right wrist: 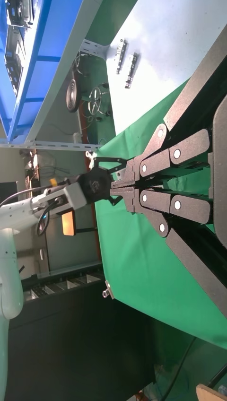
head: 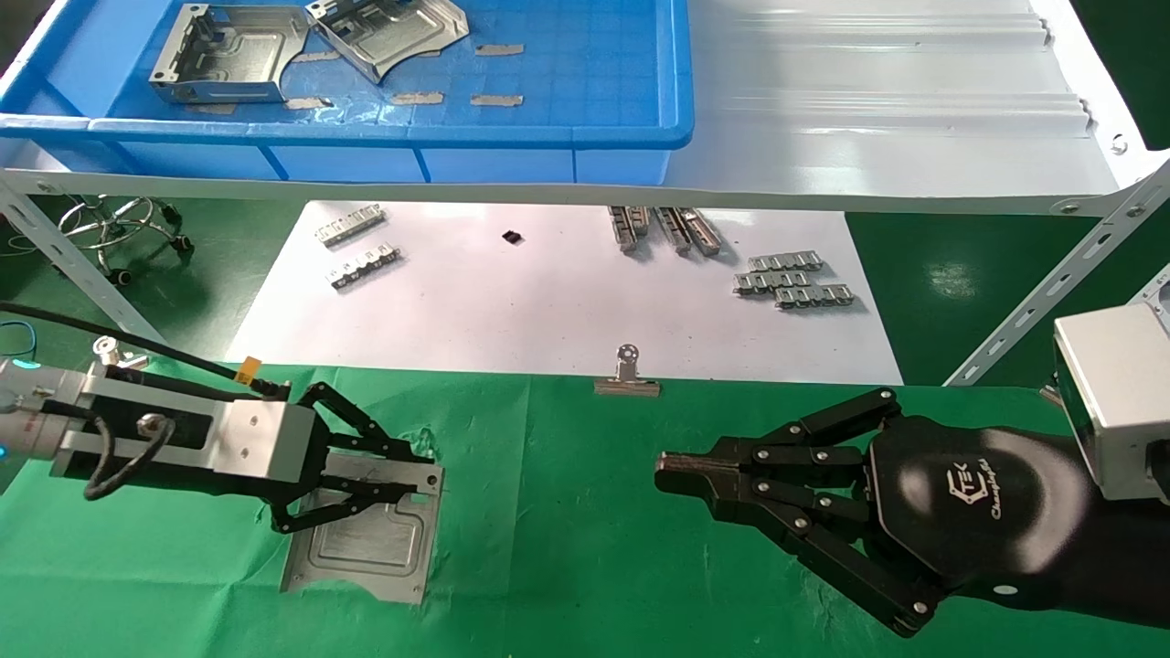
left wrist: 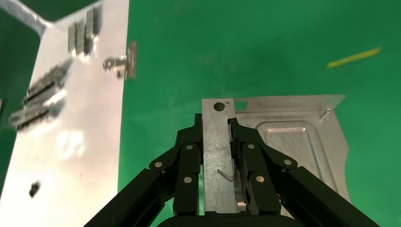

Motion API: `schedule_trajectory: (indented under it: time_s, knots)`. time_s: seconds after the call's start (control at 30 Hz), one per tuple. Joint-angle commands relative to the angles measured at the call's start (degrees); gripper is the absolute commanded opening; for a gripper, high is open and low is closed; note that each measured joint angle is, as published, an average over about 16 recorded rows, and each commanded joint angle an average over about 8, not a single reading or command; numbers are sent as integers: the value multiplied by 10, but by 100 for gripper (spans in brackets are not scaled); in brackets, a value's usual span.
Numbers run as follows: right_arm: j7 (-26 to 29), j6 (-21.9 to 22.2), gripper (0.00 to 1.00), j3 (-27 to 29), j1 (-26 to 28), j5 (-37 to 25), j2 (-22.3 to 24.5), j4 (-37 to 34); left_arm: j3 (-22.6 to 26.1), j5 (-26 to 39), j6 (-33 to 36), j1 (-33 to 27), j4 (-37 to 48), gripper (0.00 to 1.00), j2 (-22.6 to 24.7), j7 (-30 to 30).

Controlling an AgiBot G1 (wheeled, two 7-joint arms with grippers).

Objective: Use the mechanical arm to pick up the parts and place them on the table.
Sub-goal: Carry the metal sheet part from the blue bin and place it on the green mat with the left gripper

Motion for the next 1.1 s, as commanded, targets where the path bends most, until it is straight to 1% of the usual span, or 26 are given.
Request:
schedule_trajectory:
  time_s: [0.03, 0.37, 0.4, 0.43, 0.47, 0.63, 0.67, 0.7, 0.73, 1.1]
  knots:
    - [0, 0, 0, 0, 0, 0, 0, 0, 4, 6, -10, 4, 13, 0, 4, 6]
    - [0, 0, 0, 0, 0, 0, 0, 0, 7, 16, -59, 32, 47, 0, 23, 32]
    - [0, 0, 0, 0, 0, 0, 0, 0, 6, 15, -61, 34, 49, 3, 25, 35]
    - [0, 0, 0, 0, 0, 0, 0, 0, 6, 16, -63, 35, 52, 10, 26, 37]
    - [0, 0, 0, 0, 0, 0, 0, 0, 6, 16, -65, 36, 54, 21, 28, 39]
    - [0, 0, 0, 0, 0, 0, 0, 0, 8, 18, -70, 39, 66, 84, 35, 48]
    - [0, 0, 0, 0, 0, 0, 0, 0, 8, 19, -71, 39, 68, 93, 36, 49]
    - [0, 0, 0, 0, 0, 0, 0, 0, 8, 20, -72, 39, 71, 99, 37, 50]
    - [0, 0, 0, 0, 0, 0, 0, 0, 8, 20, -73, 39, 74, 100, 38, 51]
    - [0, 0, 0, 0, 0, 0, 0, 0, 7, 19, -74, 33, 97, 100, 42, 62]
